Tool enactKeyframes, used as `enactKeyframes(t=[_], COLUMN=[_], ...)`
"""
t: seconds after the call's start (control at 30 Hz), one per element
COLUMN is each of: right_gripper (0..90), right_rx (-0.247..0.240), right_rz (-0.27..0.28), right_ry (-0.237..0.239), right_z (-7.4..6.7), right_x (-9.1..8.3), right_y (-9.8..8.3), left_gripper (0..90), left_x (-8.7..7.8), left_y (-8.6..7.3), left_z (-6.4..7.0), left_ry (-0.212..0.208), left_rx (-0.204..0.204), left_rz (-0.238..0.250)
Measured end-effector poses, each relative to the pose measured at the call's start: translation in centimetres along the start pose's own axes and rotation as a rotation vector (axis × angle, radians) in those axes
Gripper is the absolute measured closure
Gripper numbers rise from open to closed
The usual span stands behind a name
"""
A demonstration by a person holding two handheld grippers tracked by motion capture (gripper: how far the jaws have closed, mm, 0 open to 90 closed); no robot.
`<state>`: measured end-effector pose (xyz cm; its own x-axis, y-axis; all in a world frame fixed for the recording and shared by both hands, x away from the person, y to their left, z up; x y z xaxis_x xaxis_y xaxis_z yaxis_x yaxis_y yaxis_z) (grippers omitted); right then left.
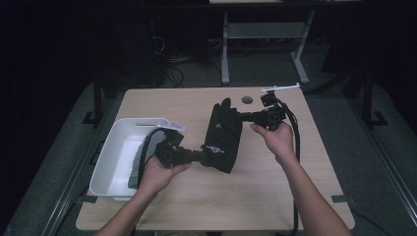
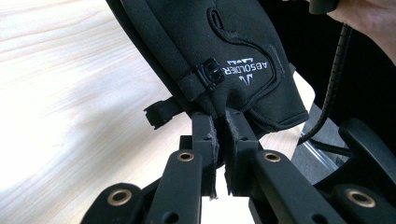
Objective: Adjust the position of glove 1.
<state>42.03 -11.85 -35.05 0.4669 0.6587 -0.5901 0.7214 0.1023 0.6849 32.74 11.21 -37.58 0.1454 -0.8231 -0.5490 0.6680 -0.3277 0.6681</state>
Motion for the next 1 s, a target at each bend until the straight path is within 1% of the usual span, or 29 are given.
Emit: enactKeyframes(t=[0.1, 0.2, 0.4, 0.67, 0.7, 0.77, 1.0], right_gripper=[79.0, 79.1, 79.1, 79.1, 79.1, 79.1, 79.1], right_rx=[-0.01, -0.01, -0.026, -0.047, -0.048, -0.051, -0.062], right_rz=[0.001, -0.007, -0.002, -0.006, -0.006, -0.007, -0.013], right_ry=[0.006, 0.012, 0.026, 0.035, 0.038, 0.04, 0.048], right_z=[-0.6, -1.1, -2.1, -3.6, -3.8, -4.1, -5.0], right_x=[0.4, 0.8, 1.7, 2.4, 2.4, 2.7, 3.3], right_y=[0.3, 0.6, 1.2, 2.1, 2.2, 2.4, 3.0], left_gripper=[84.3, 84.3, 84.3, 84.3, 84.3, 84.2, 84.2], left_x=[-0.7, -1.4, -2.6, -4.0, -4.2, -4.5, -5.3], left_y=[-0.1, -0.2, -0.4, -0.7, -0.7, -0.8, -1.0], left_z=[-0.2, -0.5, -0.9, -1.4, -1.4, -1.5, -1.9], left_ry=[0.003, 0.011, 0.025, 0.032, 0.036, 0.038, 0.046], left_rx=[-0.003, -0.006, -0.012, -0.02, -0.024, -0.019, -0.025], left_rz=[0.004, 0.011, 0.022, 0.039, 0.045, 0.042, 0.052])
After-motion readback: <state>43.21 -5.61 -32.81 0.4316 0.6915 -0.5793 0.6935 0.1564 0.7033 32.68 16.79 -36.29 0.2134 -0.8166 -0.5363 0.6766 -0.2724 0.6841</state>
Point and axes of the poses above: each handheld gripper's, and its own axes: x roughly forward along the jaws, y roughly out of its top, z roughly to its right, the point moved 5 cm from there along x, roughly forward along the jaws, and after that the axes turned 6 degrees about -y, right-handed, at the moved point
